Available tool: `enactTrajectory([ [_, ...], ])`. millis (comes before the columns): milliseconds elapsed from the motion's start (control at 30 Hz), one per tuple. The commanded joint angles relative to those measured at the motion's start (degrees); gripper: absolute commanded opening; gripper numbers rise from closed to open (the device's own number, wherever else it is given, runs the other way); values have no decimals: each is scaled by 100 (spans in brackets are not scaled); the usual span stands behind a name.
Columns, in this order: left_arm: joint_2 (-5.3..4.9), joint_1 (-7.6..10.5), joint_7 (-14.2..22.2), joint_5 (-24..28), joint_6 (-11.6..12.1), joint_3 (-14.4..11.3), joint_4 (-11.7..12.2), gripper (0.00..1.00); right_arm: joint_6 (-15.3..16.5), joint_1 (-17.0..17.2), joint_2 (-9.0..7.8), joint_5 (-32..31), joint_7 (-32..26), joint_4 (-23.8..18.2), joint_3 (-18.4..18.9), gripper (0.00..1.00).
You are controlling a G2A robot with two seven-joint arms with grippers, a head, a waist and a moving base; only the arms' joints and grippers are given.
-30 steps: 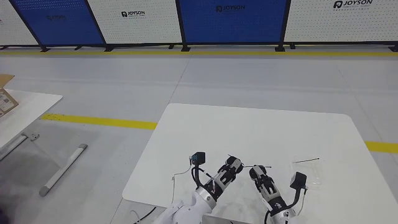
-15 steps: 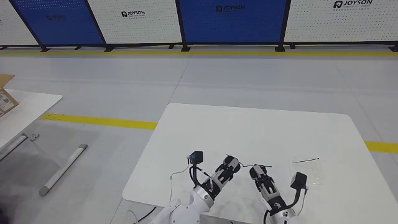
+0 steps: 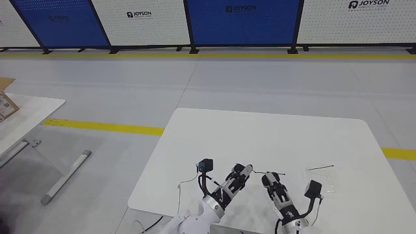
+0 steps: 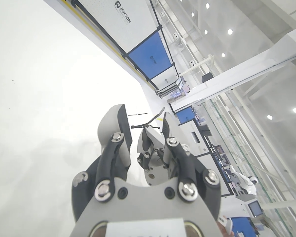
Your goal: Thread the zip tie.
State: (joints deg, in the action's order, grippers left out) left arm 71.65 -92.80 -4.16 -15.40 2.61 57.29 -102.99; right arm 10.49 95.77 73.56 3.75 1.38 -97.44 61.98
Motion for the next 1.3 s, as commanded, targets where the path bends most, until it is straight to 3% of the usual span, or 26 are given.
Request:
enactTrajectory([
  [0,3,10,7,-50,-31,-33,14,30,0,-2,5,-3,-11,3,1,0],
  [100,13,39,16,-106,-65,-93,49,22,10,-1,12,-7,-33,8,-1,0],
  [367,37,127,8,-109,-123,-176,135,14,30,17,29,-41,-70,9,-5,0],
  [433,41,143,12,-94,-129,-179,150,1,33,21,32,-42,-82,7,-1,0],
  [467,42,148,13,-90,-130,-180,156,0,34,22,34,-41,-88,7,2,0],
  [1267,20,94,123,-315,-115,-186,80,0,-123,52,64,-143,-253,-112,31,0],
])
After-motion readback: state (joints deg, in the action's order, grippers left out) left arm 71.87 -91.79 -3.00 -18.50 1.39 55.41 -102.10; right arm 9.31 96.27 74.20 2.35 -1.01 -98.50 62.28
